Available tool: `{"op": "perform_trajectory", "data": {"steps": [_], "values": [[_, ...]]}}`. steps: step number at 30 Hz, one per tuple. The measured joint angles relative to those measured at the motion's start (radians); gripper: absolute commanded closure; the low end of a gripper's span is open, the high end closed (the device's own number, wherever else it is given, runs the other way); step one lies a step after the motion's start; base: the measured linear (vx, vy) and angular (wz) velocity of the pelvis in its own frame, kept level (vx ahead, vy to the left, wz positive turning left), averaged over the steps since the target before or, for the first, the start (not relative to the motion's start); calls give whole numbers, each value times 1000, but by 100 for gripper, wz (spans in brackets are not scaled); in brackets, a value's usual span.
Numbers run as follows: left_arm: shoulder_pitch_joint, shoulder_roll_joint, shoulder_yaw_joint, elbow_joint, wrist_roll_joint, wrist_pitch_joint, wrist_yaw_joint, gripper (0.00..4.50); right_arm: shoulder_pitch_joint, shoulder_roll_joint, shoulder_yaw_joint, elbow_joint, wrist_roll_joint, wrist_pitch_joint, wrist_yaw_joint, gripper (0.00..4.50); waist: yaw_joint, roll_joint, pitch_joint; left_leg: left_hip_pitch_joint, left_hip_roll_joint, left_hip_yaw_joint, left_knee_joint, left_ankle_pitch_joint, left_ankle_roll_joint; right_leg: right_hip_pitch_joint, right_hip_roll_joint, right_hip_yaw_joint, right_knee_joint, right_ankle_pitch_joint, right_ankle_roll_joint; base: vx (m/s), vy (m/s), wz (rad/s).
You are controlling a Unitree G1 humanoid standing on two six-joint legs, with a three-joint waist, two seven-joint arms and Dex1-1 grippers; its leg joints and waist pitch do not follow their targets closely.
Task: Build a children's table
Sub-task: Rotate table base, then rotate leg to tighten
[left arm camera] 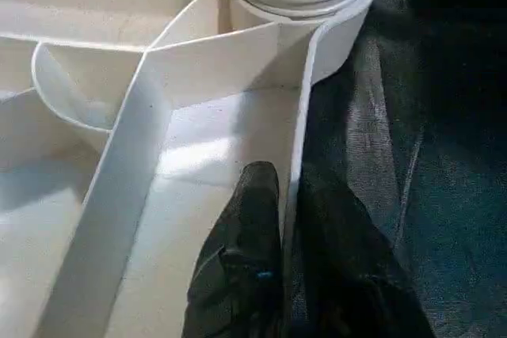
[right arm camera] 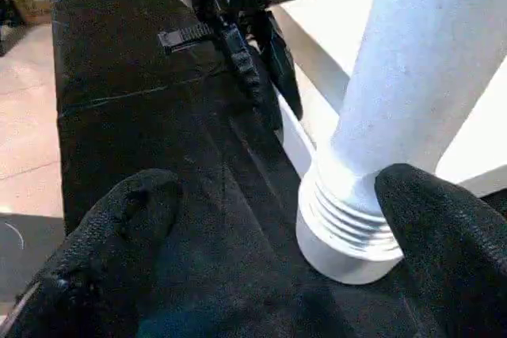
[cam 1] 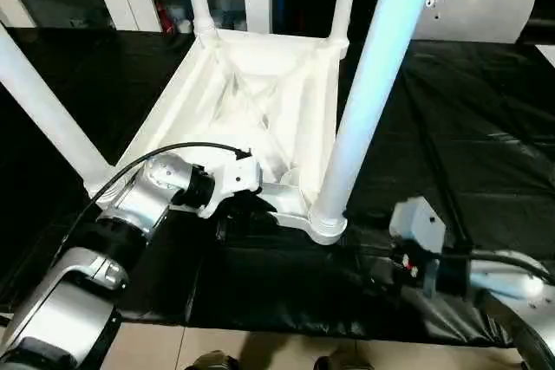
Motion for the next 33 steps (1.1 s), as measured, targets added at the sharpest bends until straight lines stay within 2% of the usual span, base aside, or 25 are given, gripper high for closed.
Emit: {"op": "perform_trajectory", "data": {"steps": [2,6,13,15,17,20,25,26,29,30,33], "values": [[-3,-7,2,6,1,1,-9,445,-1,2,0,24,-7,-23,2,0,-4,0,0,0,0,1,-1,0,0,0,0,1,-2,0,0,0,0,0],[3,-20,12,-8,-18,47,-23,445,-2,6,-20,110,-22,-74,3,0,-16,2,-1,-1,0,2,-4,0,0,0,0,1,-5,1,0,0,0,0],[72,-13,51,-121,-21,150,54,445,-5,-42,-126,175,-32,-91,-17,0,-33,3,-2,-2,1,3,-5,0,1,-3,1,1,-5,1,0,0,0,0],[107,-1,67,-172,-21,165,80,445,-29,-34,-146,211,-34,-113,-35,0,-47,4,-2,-1,2,4,-5,0,1,-2,2,1,-5,1,0,0,0,0],[131,6,76,-208,-21,180,95,445,-57,-19,-154,235,-33,-120,-45,0,-50,5,-3,0,4,4,-5,0,1,-2,3,1,-5,1,0,0,0,0],[172,18,82,-272,-20,194,104,445,-102,13,-149,239,-12,-120,-34,0,-49,6,-3,0,5,4,-6,0,1,-3,5,1,-5,1,0,0,0,0],[215,43,81,-334,-17,152,106,445,-163,16,-111,248,18,-143,48,0,-45,6,-3,-6,6,6,-6,0,1,-8,5,1,-5,1,0,0,0,0],[218,43,82,-339,-19,153,101,450,-185,22,-96,269,30,-147,84,30,-45,6,-3,-6,6,6,-5,0,1,-8,5,1,-5,1,0,0,0,0],[218,39,84,-341,-19,158,98,450,-233,32,-70,314,49,-150,149,40,-45,6,-3,-7,5,6,-4,0,2,-9,4,1,-4,1,0,0,0,0],[219,40,84,-344,-19,160,96,450,-259,38,-59,339,49,-153,175,61,-44,6,-3,-8,5,6,-4,0,2,-9,4,0,-4,1,0,0,0,0],[218,41,83,-345,-19,159,91,450,-312,41,-29,406,48,-157,229,81,-44,6,-3,-8,5,6,-4,-1,3,-10,4,0,-4,1,0,0,0,0]]}}
